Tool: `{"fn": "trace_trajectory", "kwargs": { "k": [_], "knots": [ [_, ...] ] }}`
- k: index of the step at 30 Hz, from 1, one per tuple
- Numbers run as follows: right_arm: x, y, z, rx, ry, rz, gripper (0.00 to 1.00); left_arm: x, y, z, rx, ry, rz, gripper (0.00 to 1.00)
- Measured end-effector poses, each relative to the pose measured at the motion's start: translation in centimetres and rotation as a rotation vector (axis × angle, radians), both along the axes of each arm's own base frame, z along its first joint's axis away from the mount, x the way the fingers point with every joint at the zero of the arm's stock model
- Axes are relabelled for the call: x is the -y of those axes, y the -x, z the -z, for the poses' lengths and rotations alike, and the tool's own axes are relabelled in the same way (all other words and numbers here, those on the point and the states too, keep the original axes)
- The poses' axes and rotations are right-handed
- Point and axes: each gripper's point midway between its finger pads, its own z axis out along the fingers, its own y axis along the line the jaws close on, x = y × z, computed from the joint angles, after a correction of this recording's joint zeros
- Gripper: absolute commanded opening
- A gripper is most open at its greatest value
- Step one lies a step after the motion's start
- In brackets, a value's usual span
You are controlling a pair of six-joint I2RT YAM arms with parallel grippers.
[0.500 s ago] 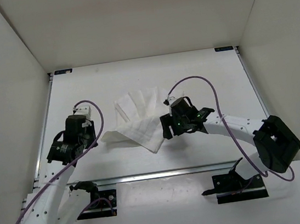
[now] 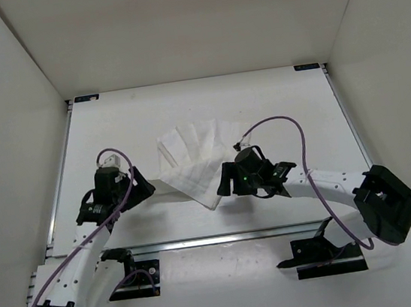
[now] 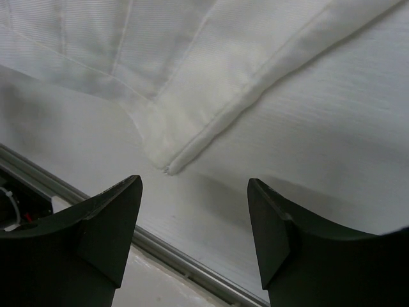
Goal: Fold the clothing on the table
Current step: Flatten the skirt out
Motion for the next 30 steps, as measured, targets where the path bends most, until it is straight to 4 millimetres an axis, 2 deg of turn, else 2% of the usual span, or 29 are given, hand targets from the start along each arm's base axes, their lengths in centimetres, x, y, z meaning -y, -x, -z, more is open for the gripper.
{"fn": "trace_trajectory", "kwargs": {
  "k": [2,4,9,13,19,23,30],
  "knots": [
    [-0.9,0.4,-0.2,-0.006,-0.026,0.006,0.64,0.1,0.8,2.0,-0.03,0.056,-0.053,0.83],
    [-1.6,0.7,-0.1,-0.014,-0.037,0.004,0.64,0.1,1.2,2.7,-0.026,0.111,-0.107,0.82],
    [-2.1,1.3,0.9,-0.041,-0.028,0.002,0.65,0.4,0.3,1.3,0.088,0.254,-0.211,0.78],
    [-2.3,1.3,1.4,-0.05,-0.022,0.003,0.64,0.6,-0.6,0.8,0.14,0.318,-0.248,0.68],
    [-2.5,1.6,2.3,-0.067,-0.004,-0.003,0.64,0.0,-0.5,2.5,0.121,0.321,-0.307,0.67],
    [-2.9,1.8,2.2,-0.067,-0.006,-0.016,0.65,-0.5,-0.6,2.5,0.131,0.31,-0.333,0.71],
    [-3.6,1.7,2.4,-0.069,-0.005,-0.026,0.65,-1.8,-0.5,3.2,0.151,0.274,-0.391,0.69]
  ]
}}
